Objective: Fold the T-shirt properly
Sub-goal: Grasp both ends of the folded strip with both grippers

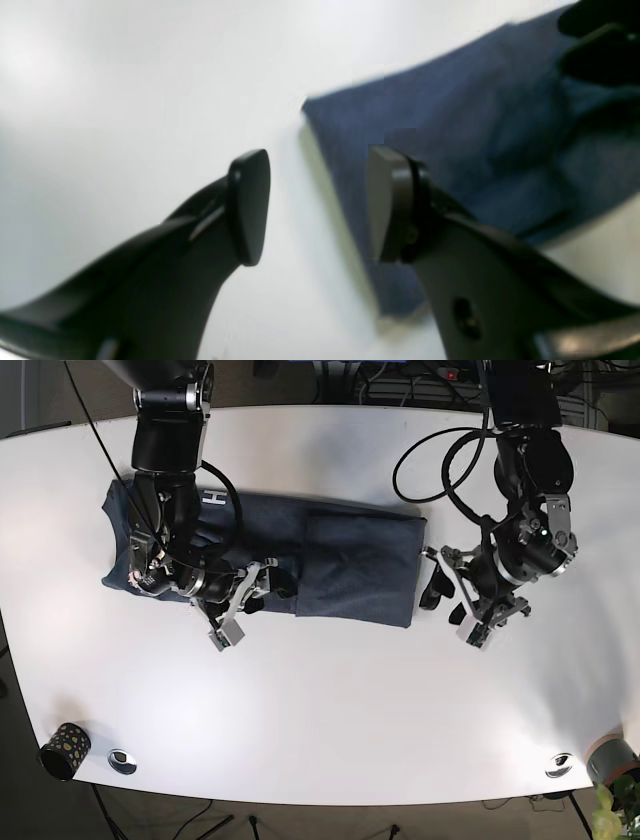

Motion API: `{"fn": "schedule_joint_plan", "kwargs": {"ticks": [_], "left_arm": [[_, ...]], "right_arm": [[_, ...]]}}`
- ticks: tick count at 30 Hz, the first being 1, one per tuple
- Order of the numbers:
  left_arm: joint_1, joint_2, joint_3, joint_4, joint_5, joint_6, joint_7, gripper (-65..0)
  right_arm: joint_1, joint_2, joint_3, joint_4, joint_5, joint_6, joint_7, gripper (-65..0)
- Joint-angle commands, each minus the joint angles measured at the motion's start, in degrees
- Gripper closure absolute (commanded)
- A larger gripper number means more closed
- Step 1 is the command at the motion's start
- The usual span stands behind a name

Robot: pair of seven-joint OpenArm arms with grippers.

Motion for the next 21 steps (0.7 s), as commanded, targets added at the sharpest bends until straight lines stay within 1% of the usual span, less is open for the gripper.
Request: {"fn": "schedule_joint_plan", "kwargs": {"ticks": [1, 5, 7, 10, 13, 16, 21], "left_arm": [[-1.7, 1.3, 1.7, -0.5, -0.9, 0.0, -1.2, -29.0], [-3.9, 3.4, 4.6, -6.6, -0.9, 0.0, -1.2, -28.9], [-4.5, 3.6, 5.2, -8.9, -0.9, 0.0, -1.2, -28.7], [-4.7, 3.6, 5.4, -11.6, -0.9, -0.3, -1.3, -28.7], [-3.7, 3.5, 5.4, -12.5, -1.0, -0.4, -3.8, -28.7], [-1.8, 3.1, 5.4, -13.7, -0.9, -0.4, -6.7, -28.7], [-0.6, 2.5, 5.4, -18.7, -0.9, -0.5, -10.5, -28.7]], "right_arm": [[-0.1, 0.9, 3.0, 5.1, 1.7, 0.77, 1.5, -43.1], [-2.4, 1.6, 10.3, 10.5, 1.7, 0.77, 0.7, -43.8], [-2.6, 2.9, 12.7, 11.1, 1.7, 0.77, -0.5, -43.6], [-3.0, 5.3, 18.1, 10.9, 1.7, 0.77, -1.7, -43.8], [-4.6, 6.7, 23.7, 10.9, 2.2, 0.86, -1.7, -43.9], [-5.0, 8.9, 27.9, 9.8, 5.2, 0.86, -1.7, -43.9], [-4.8, 13.4, 33.0, 2.6, 12.0, 0.86, -4.0, -43.9]]}}
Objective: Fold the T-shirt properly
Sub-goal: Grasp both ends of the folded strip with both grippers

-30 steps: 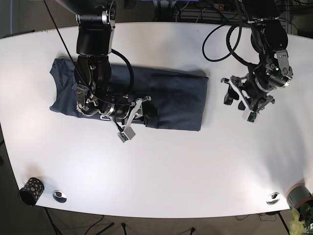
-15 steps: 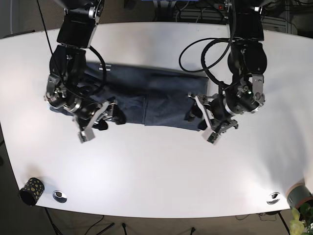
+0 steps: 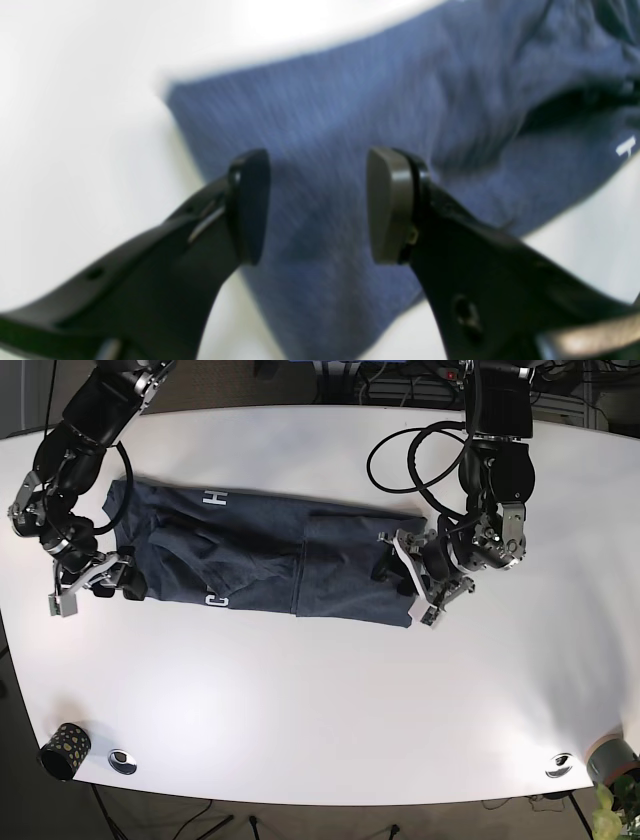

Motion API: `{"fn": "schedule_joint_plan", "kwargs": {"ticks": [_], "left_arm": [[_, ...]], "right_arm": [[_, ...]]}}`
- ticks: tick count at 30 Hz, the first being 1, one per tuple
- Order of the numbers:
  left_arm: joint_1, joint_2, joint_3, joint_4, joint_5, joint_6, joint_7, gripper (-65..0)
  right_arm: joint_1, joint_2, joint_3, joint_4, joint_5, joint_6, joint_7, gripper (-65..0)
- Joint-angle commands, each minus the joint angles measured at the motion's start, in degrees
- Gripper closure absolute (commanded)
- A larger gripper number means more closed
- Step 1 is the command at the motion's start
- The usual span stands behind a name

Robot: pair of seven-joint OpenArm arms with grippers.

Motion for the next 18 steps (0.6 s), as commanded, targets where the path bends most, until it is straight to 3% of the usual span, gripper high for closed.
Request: {"fn": "schedule_joint_plan", "kwargs": {"ticks": [1, 8, 18], "left_arm": [[-1.0, -1.1, -0.1, -1.8, -0.9, -0.4, -2.8, -28.7], [-1.0, -3.7, 2.4, -5.7, -0.9, -0.4, -5.8, -28.7], [-0.8, -4.9, 2.1, -5.4, -1.4, -0.4, -5.8, -28.7]], "right_arm": [[1.1, 3.1, 2.7, -2.7, 4.1, 0.27, 0.7, -43.9], [1.0, 7.0, 6.6, -10.1, 5.0, 0.18, 0.8, -43.4], [-3.9, 6.9, 9.8, -12.0, 4.9, 0.18, 0.8, -43.8]]}}
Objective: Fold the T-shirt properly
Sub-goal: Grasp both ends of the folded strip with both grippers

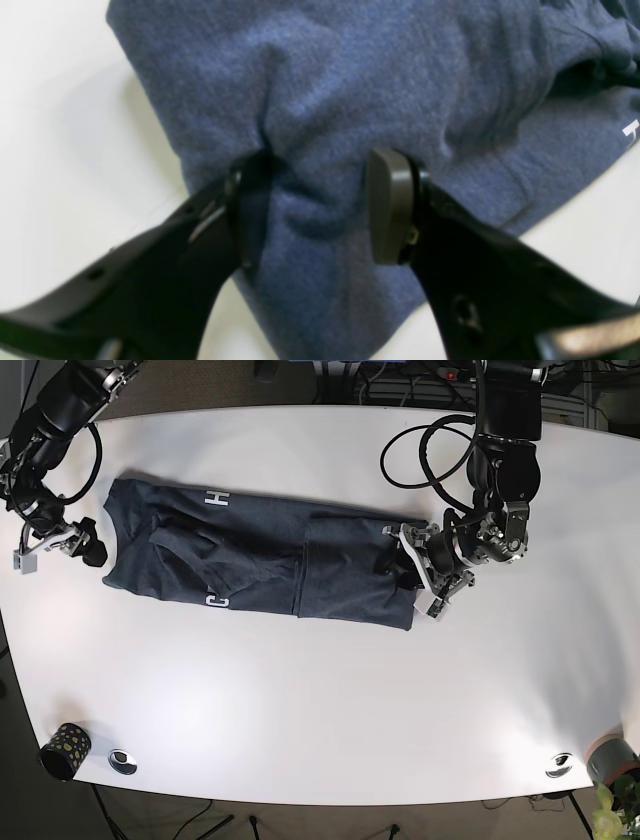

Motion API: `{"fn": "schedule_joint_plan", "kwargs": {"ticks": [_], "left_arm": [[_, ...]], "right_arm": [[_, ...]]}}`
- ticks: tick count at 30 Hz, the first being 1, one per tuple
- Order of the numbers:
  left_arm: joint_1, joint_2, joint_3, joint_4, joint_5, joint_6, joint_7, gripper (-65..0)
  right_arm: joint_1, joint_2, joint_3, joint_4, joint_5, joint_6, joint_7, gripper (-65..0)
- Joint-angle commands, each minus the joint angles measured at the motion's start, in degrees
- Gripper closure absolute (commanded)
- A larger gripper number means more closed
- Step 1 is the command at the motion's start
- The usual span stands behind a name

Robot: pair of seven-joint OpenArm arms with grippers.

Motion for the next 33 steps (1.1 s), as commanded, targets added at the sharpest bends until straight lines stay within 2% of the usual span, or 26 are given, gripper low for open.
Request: {"fn": "schedule_joint_plan", "kwargs": {"ticks": [1, 8, 12, 14, 22, 26, 30, 33], "left_arm": [[-0.5, -1.3, -0.2, 0.5, 0.9, 0.4, 0.9, -28.6], [-0.5, -1.4, -0.2, 0.5, 0.9, 0.4, 0.9, -28.6], [-0.5, -1.4, -0.2, 0.5, 0.9, 0.4, 0.9, -28.6], [-0.5, -1.3, -0.2, 0.5, 0.9, 0.4, 0.9, -28.6], [-0.5, -1.3, 0.1, 0.5, 1.0, 0.4, 0.9, -28.6], [-0.5, -1.1, 0.2, 0.4, 1.1, 0.4, 0.9, -28.6], [-0.4, -1.0, 0.2, 0.1, 1.1, 0.4, 0.9, -28.6], [-0.4, 0.1, 0.2, 0.1, 1.3, 0.7, 0.9, -28.6]], "right_arm": [[-0.2, 1.1, 0.1, 0.8, 1.5, 0.31, 1.0, -43.8], [-3.6, -1.4, -0.3, 1.2, 1.7, 0.31, 0.9, -43.6], [-4.1, -2.0, -4.0, 1.2, 1.9, 0.31, 1.0, -43.4], [-4.1, -3.6, -5.9, 1.2, 2.0, 0.31, 1.0, -43.3], [-2.4, -8.5, -6.5, 4.1, 1.5, 0.31, 0.8, -43.3], [-1.8, -9.0, -10.5, 4.4, 1.7, 0.14, 1.0, -42.8], [-0.4, -9.1, -11.7, 4.1, 1.5, -0.13, 1.3, -33.8], [-0.4, -9.1, -11.8, 4.4, 1.5, -0.13, 3.4, -18.7]]}}
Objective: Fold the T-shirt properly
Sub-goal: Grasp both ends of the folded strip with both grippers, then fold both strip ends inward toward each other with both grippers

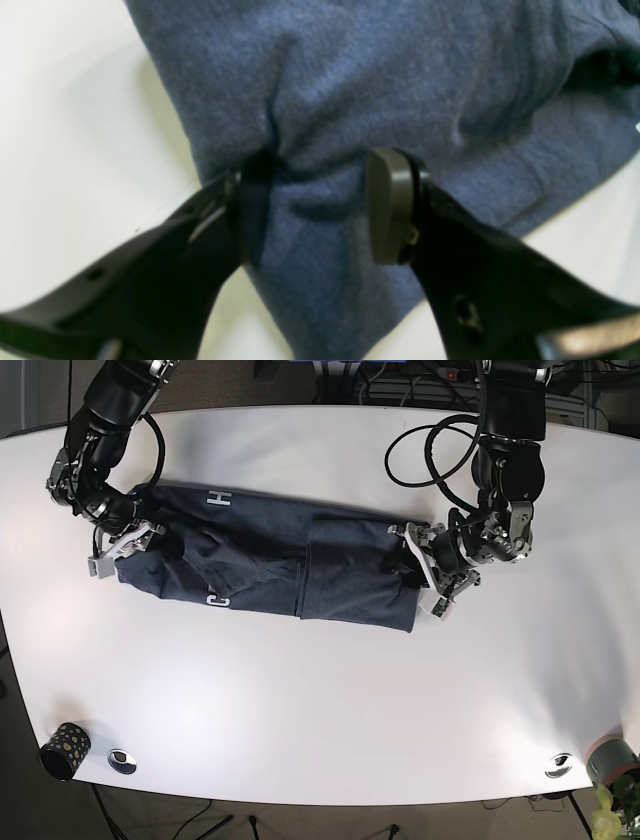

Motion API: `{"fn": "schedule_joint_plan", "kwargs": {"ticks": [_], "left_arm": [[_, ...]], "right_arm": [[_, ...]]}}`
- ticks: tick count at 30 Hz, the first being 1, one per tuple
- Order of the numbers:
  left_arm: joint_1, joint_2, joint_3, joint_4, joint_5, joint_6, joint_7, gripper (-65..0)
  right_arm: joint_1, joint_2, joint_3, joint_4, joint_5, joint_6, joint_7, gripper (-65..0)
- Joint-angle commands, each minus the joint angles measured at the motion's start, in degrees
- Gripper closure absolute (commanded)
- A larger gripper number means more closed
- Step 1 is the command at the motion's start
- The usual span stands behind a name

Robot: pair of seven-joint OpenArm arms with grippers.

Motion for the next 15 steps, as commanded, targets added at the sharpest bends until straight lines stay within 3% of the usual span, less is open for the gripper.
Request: {"fn": "schedule_joint_plan", "kwargs": {"ticks": [1, 2, 5, 11, 15], "left_arm": [[-0.5, 0.5, 0.1, 0.3, 0.8, 0.6, 0.9, -28.6], [-0.5, 0.5, 0.2, 0.3, 0.8, 0.6, 0.9, -28.6], [-0.6, 0.5, 2.2, 0.2, 0.8, 0.6, 0.9, -28.6], [-0.6, 0.8, 5.4, 0.1, 0.7, 0.7, 0.8, -28.6], [-0.6, 3.8, 5.8, 0.1, 0.9, 0.7, 0.8, -28.6]], "right_arm": [[0.6, 1.1, 0.1, 0.9, 1.0, 0.09, 1.7, -14.3], [0.6, 1.3, 0.1, 1.2, 1.0, 0.09, 1.7, -8.7], [0.2, 1.7, 0.1, 4.6, 1.1, 0.09, 1.7, -0.6], [-3.4, 3.0, 0.1, 17.5, 1.0, 0.0, 1.7, -0.6], [-5.7, 3.1, -0.2, 25.2, 1.1, 0.0, 1.6, -0.6]]}}
